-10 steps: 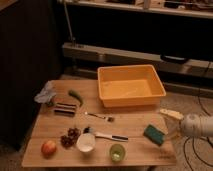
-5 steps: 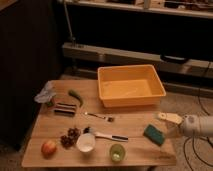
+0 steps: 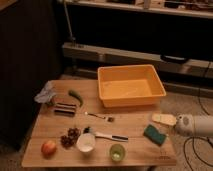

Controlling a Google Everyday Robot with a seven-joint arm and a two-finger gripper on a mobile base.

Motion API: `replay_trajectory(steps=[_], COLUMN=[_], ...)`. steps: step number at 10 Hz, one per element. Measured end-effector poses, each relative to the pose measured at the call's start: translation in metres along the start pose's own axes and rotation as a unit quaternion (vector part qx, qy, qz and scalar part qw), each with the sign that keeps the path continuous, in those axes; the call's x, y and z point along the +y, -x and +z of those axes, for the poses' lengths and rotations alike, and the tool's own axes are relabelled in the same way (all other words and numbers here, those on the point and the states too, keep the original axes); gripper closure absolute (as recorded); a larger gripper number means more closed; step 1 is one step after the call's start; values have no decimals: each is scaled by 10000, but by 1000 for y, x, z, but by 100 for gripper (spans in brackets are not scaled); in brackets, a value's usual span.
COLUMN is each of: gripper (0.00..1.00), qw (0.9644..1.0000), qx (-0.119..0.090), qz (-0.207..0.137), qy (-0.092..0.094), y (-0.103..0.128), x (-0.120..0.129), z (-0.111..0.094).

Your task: Place fork in plastic cup

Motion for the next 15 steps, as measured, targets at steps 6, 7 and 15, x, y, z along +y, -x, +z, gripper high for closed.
replay_trajectory(steps=[6, 7, 15], gripper=[20, 20, 20], qw=[9881, 9865, 9868], qx=[-106, -105, -394], qz=[-1202, -1216, -904], qy=[956, 1091, 1284], y=[-24, -27, -33], x=[-46, -42, -20], z=[82, 88, 111])
